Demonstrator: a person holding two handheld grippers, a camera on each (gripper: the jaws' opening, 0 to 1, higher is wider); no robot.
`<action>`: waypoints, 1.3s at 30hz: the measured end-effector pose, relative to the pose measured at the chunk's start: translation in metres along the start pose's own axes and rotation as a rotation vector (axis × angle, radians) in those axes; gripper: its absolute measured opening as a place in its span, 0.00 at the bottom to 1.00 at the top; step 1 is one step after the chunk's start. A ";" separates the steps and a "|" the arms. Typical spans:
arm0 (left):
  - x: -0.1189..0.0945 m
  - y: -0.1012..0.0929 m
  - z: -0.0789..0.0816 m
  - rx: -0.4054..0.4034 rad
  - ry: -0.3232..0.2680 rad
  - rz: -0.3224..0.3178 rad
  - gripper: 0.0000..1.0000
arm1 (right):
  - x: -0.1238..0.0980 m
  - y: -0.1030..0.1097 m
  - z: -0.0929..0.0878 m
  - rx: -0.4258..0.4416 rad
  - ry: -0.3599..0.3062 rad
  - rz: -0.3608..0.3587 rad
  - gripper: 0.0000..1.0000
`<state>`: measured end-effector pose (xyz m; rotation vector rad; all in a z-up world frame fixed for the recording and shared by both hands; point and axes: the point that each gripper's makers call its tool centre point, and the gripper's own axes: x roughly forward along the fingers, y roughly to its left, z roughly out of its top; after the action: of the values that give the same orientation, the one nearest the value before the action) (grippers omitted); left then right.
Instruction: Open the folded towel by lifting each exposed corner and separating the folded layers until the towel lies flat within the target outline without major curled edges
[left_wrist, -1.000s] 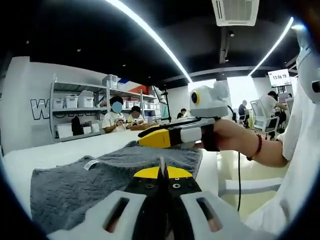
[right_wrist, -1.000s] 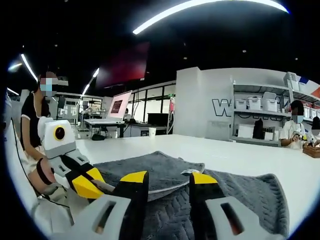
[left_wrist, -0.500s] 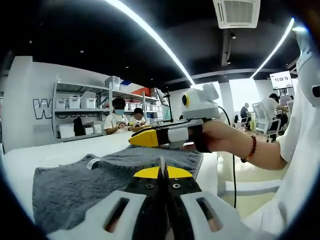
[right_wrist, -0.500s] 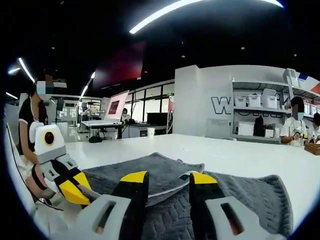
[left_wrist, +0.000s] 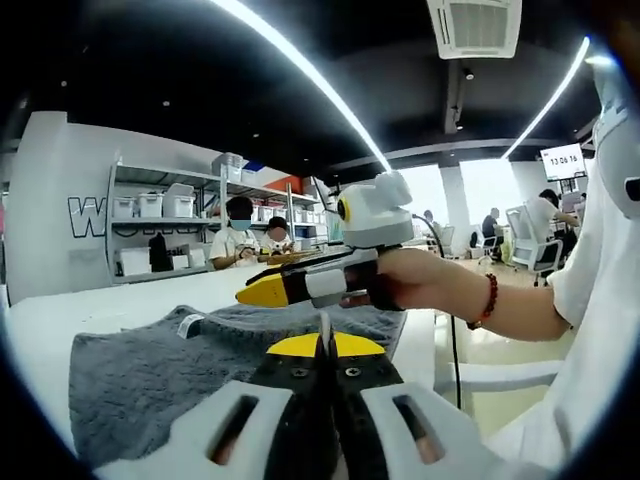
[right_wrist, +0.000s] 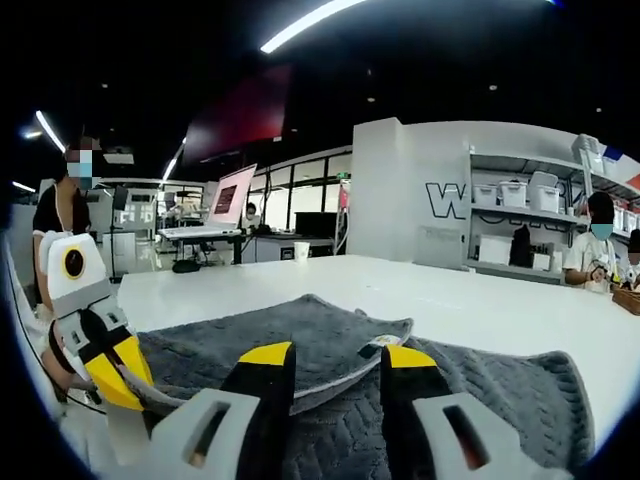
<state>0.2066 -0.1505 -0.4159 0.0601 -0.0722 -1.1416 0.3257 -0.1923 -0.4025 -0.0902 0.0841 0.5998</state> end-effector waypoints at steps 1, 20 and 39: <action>0.000 0.000 0.000 0.003 0.000 -0.001 0.01 | 0.000 0.000 0.000 -0.002 0.000 0.001 0.30; -0.001 -0.002 -0.002 0.031 0.013 -0.007 0.01 | 0.025 -0.011 -0.013 0.052 0.055 -0.005 0.29; -0.008 0.002 -0.006 0.038 0.018 0.012 0.01 | 0.049 -0.015 -0.015 0.062 0.096 0.005 0.31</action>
<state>0.2059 -0.1422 -0.4219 0.1038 -0.0783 -1.1279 0.3735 -0.1788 -0.4214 -0.0593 0.1960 0.5968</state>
